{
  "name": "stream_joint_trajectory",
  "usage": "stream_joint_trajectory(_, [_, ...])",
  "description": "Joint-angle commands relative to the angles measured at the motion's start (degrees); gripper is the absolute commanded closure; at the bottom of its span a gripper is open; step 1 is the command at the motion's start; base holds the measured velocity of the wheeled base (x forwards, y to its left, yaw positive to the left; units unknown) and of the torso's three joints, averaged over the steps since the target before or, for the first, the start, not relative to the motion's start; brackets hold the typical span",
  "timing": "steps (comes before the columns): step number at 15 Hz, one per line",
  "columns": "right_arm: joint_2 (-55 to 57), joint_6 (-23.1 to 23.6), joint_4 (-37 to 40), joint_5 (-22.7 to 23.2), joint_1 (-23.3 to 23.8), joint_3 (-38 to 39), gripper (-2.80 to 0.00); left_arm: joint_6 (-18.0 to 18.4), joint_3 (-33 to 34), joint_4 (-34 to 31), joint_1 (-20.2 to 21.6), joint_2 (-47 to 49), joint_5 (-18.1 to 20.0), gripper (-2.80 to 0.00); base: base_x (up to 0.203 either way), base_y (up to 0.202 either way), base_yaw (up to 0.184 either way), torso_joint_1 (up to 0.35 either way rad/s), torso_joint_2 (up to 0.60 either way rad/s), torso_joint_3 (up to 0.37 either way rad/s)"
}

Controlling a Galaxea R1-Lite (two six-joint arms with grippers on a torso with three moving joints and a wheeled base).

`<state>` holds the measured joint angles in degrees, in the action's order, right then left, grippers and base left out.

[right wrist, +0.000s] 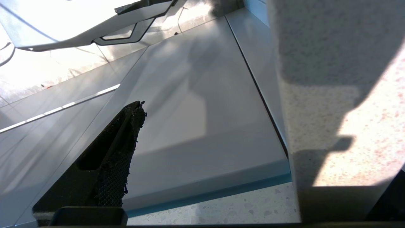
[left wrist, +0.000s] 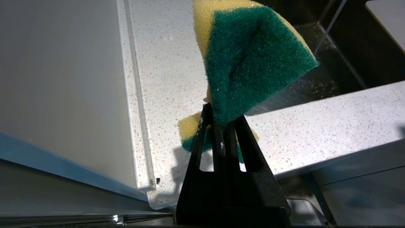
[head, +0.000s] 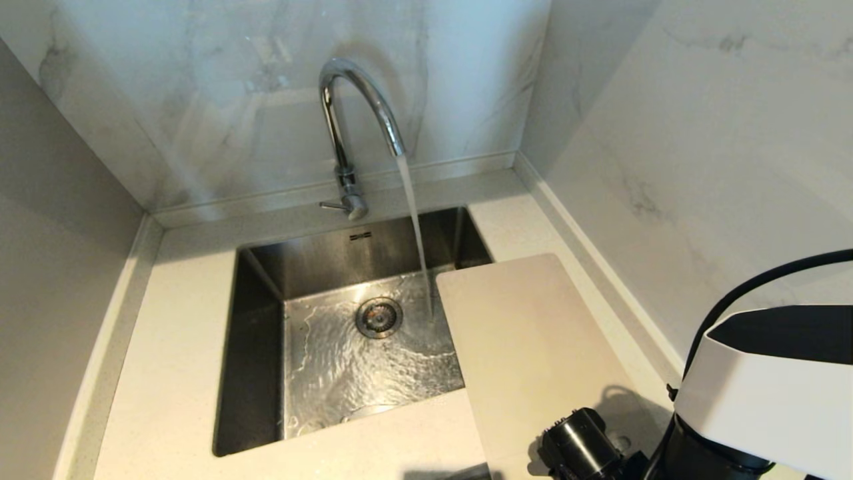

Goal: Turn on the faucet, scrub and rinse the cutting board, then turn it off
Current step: Pick up the cutting board

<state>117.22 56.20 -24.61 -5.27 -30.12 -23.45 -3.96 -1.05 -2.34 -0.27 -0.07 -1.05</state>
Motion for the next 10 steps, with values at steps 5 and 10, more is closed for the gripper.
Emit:
stream_joint_trajectory(5, [0.64, 0.25, -0.17, -0.18, -0.02, 0.52, -2.80, -0.08, -0.01, -0.03, 0.00, -0.01, -0.01, 0.00, 0.000, 0.000, 0.000, 0.000, 0.00, 0.000])
stream_joint_trajectory(10, [0.72, -0.12, -0.16, -0.01, -0.02, 0.43, 0.00, 0.00, -0.01, -0.03, 0.00, -0.01, -0.02, 0.00, 0.000, 0.000, 0.000, 0.000, 0.00, 0.000])
